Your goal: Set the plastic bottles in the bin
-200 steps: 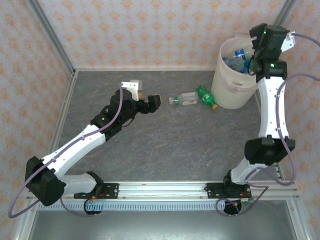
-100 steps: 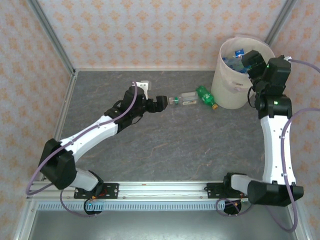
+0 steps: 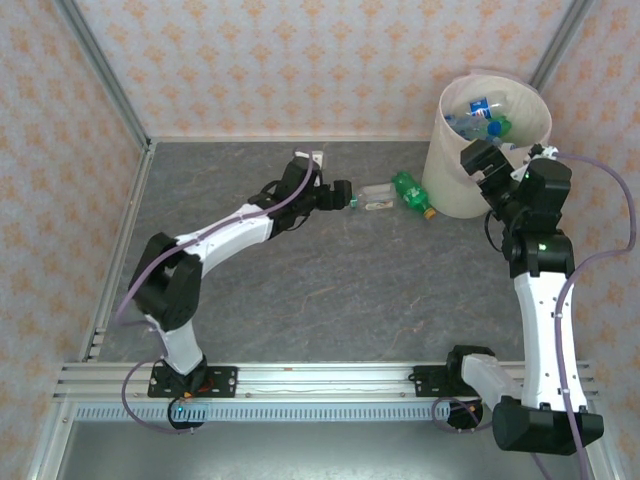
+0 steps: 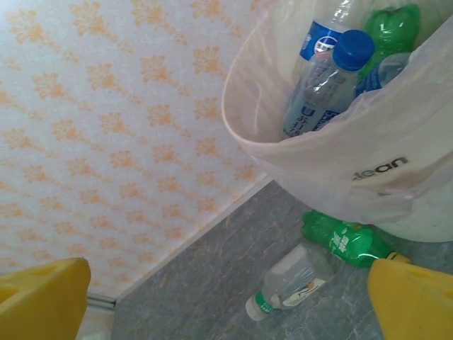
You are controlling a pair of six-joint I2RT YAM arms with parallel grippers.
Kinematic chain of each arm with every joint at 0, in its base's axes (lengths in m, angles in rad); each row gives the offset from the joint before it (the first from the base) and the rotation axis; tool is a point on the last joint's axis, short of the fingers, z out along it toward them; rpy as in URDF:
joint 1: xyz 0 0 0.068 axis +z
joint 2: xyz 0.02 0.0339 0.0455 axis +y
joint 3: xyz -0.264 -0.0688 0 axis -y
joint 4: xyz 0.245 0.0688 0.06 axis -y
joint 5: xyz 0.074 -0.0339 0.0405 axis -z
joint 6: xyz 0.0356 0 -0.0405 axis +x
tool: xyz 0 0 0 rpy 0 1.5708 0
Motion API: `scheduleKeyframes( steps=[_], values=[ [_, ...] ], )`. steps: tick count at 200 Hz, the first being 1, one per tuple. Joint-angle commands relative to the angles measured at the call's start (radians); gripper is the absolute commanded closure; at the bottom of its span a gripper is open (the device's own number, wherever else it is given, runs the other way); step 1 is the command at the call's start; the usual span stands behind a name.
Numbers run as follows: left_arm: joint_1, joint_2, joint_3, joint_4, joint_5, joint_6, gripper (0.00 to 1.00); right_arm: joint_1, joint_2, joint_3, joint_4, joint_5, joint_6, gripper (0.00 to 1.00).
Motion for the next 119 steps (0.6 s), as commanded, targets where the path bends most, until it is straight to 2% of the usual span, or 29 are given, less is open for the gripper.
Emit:
scheduleKeyframes(
  steps=[1, 79, 119],
  values=[
    [-0.003, 0.085, 0.083, -0.006, -0.007, 0.045, 0.08, 0.003, -0.039, -0.016, 0.049, -0.042, 0.014, 0.00],
    [0.034, 0.428, 0.319, 0.114, 0.100, 0.057, 0.07, 0.004, -0.044, 0.003, 0.000, -0.029, 0.024, 0.00],
    [0.055, 0.557, 0.466, 0.090, 0.176, 0.041, 0.07, 0.004, -0.025, 0.043, -0.028, -0.011, -0.001, 0.00]
  ],
)
